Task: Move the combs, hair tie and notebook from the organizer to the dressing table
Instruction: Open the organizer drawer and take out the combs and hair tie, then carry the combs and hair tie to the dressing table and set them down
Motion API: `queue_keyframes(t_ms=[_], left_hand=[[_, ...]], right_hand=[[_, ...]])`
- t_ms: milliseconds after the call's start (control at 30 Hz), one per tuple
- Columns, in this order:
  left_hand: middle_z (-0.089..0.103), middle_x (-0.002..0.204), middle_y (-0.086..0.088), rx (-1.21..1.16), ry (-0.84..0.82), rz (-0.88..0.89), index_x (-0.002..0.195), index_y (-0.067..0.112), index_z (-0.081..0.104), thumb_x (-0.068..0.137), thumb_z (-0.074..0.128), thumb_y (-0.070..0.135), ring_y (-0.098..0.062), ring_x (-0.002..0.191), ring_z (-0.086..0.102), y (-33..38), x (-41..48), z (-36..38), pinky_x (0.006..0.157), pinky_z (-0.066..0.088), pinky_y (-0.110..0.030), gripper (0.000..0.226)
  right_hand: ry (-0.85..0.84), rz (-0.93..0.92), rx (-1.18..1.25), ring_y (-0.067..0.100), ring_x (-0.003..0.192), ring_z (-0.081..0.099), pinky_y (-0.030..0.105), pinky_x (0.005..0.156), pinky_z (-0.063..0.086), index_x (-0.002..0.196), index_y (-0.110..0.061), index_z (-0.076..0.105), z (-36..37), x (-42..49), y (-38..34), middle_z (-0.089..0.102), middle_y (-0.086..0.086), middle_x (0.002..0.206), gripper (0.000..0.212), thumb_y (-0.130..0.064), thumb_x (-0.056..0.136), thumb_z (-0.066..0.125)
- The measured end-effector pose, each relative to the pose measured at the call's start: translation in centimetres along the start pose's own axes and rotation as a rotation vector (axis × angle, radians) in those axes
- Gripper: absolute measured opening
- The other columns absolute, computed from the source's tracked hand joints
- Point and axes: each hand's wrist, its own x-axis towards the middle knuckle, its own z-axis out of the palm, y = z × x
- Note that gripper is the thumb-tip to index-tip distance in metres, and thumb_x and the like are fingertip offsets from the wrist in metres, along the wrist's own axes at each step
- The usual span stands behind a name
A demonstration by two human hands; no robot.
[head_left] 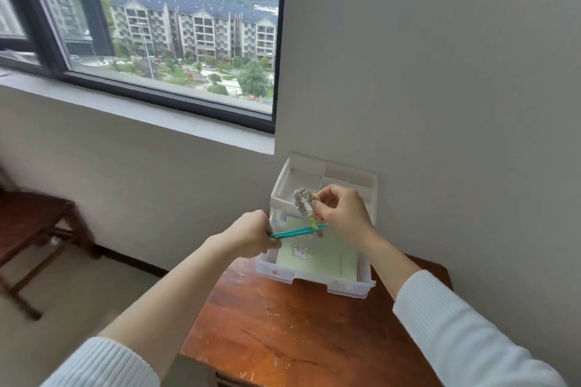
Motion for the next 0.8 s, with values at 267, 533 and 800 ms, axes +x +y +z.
queue_keyframes(t_ms=[267,533,800], left_hand=[[0.037,0.054,0.002,-0.277,0.326,-0.437,0.057,0.015,0.034,0.094,0.04,0.047,-0.017,0.048,0.036,-10.6,-17.0,0.5,0.043,0.029,-0.026,0.049],[0.057,0.096,-0.018,-0.556,0.676,-0.904,0.095,0.004,0.065,0.101,0.033,0.028,-0.027,0.091,0.056,-23.6,-40.0,4.1,0.09,0.045,-0.039,0.04],[0.062,0.115,-0.025,-0.743,1.019,-1.261,0.113,0.003,0.059,0.095,0.042,0.025,-0.033,0.098,0.059,-34.2,-69.9,11.4,0.082,0.046,-0.038,0.034]], right_hand=[[-0.288,-0.193,0.242,0.016,0.058,0.061,0.035,0.06,0.052,0.069,-0.016,0.064,11.6,-4.5,-8.0,0.066,0.002,0.064,0.013,-0.016,0.079,0.072],[-0.753,-0.406,0.179,0.026,0.07,0.068,0.036,0.067,0.053,0.066,-0.017,0.061,28.8,-21.4,-19.7,0.071,0.01,0.07,0.011,-0.018,0.076,0.066],[-1.141,-0.573,0.131,0.021,0.06,0.063,0.037,0.067,0.055,0.053,-0.019,0.056,43.8,-49.2,-33.5,0.064,0.0,0.055,0.028,-0.02,0.079,0.065]])
